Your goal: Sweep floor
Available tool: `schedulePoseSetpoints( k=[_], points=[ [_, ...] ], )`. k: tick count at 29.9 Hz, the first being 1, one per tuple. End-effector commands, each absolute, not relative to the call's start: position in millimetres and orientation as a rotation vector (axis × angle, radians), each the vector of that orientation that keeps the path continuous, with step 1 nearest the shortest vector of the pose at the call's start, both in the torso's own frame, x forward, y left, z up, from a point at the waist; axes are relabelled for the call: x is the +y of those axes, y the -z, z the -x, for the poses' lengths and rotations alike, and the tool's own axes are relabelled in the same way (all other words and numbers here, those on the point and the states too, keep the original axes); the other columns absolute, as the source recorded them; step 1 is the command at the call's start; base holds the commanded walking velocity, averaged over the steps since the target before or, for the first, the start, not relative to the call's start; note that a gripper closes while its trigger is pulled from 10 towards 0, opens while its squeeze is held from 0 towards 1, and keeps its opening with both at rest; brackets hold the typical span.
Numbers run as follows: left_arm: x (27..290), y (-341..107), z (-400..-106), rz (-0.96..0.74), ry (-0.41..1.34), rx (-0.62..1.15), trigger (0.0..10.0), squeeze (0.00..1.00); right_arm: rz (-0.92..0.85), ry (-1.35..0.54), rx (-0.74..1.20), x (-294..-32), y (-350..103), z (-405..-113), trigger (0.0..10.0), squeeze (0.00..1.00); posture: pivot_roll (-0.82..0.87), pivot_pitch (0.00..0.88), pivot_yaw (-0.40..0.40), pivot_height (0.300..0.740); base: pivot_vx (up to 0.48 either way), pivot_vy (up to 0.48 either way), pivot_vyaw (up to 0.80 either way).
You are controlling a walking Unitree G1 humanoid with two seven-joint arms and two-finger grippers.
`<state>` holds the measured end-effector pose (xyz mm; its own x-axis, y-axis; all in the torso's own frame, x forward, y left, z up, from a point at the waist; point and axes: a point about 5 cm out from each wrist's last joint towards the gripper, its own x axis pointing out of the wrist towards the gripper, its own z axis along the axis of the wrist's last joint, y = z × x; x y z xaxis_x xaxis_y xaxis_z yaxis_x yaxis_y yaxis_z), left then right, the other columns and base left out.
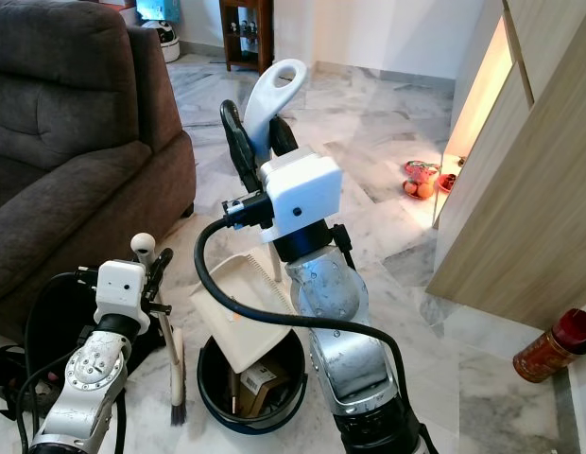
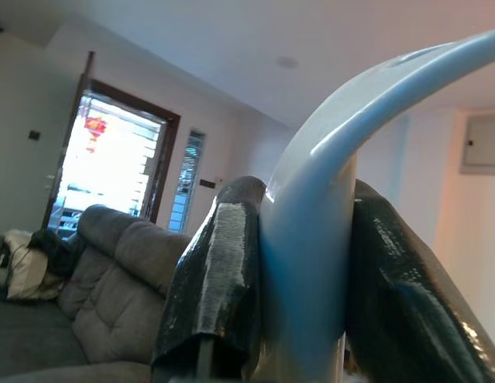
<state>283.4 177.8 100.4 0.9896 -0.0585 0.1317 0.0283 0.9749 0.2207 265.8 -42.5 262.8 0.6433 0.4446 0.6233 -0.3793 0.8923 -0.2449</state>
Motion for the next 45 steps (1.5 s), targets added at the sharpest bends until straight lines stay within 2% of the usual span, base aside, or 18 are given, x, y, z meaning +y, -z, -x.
schedulePoseSetpoints(
  k=[1, 16, 19, 45],
  points=[
    [176, -105, -283, -0.229, 0.058, -0.172, 10.0, 0.0, 0.106, -0.492, -0.81, -39, -271, -258, 10.0, 0.0, 0.15, 0.046, 0.006, 0.74, 0.0, 0.0, 0.0],
    [175, -105, -283, -0.224, 0.057, -0.171, 10.0, 0.0, 0.18, -0.543, -0.823, -36, -260, -250, 10.0, 0.0, 0.15, 0.054, 0.004, 0.74, 0.0, 0.0, 0.0],
    [175, -105, -283, -0.223, 0.057, -0.171, 10.0, 0.0, 0.253, -0.565, -0.839, -33, -256, -248, 10.0, 0.0, 0.15, 0.055, 0.005, 0.74, 0.0, 0.0, 0.0],
    [174, -106, -283, -0.218, 0.06, -0.178, 10.0, 0.0, 0.241, -0.556, -0.848, -31, -257, -247, 10.0, 0.0, 0.15, 0.058, 0.003, 0.74, 0.0, 0.0, 0.0]
  ],
)
